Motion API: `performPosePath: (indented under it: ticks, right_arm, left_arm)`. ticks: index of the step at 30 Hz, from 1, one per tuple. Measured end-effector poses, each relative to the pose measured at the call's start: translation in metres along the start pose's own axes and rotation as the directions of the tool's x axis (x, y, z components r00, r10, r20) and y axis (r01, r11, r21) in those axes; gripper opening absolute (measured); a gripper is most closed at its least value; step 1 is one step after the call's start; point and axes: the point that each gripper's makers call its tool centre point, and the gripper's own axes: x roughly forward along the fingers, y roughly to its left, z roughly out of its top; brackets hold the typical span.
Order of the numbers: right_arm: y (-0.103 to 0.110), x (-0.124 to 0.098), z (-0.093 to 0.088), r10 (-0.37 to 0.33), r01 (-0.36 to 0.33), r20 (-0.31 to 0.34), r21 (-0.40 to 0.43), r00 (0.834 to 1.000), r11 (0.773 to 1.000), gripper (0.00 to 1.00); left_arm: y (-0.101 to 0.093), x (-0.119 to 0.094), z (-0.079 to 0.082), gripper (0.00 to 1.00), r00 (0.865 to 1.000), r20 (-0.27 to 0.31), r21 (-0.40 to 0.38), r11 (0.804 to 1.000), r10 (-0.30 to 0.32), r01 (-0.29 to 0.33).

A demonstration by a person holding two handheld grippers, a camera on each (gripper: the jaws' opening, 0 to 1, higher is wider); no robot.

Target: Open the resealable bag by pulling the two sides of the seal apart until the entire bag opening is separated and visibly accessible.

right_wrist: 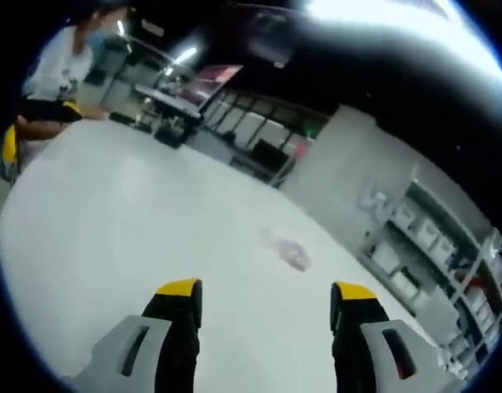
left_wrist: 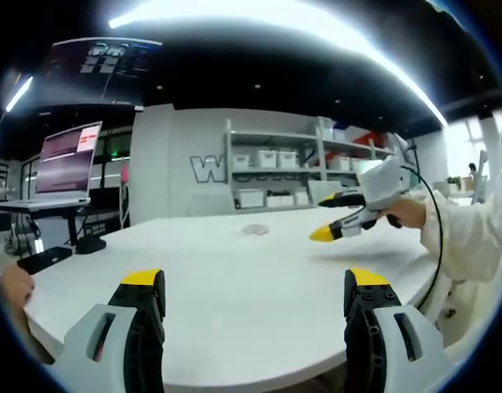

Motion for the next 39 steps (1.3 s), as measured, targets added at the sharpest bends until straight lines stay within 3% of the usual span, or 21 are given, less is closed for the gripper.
performPosePath:
  ticks: [23, 33, 39]
  right_arm:
    - [0.001, 0.025, -0.007, 0.021, -0.023, -0.028, -0.073, 0.999, 0.997, 0.64]
    - [0.002, 0.036, -0.009, 0.019, -0.018, -0.01, 0.065, 1.0, 0.998, 0.63]
    - [-0.001, 0.044, -0.012, 0.01, -0.008, -0.017, 0.095, 1.0, 0.995, 0.62]
  left_arm:
    - [-0.001, -0.001, 0.0, 0.89, 1.0, -0.004, 0.005, 1.0, -0.004, 0.004]
    - [-0.001, 0.0, 0.0, 0.89, 1.0, -0.003, 0.005, 1.0, -0.006, 0.006]
    - [-0.001, 0.0, 0.0, 0.89, 1.0, 0.0, 0.004, 1.0, -0.004, 0.004]
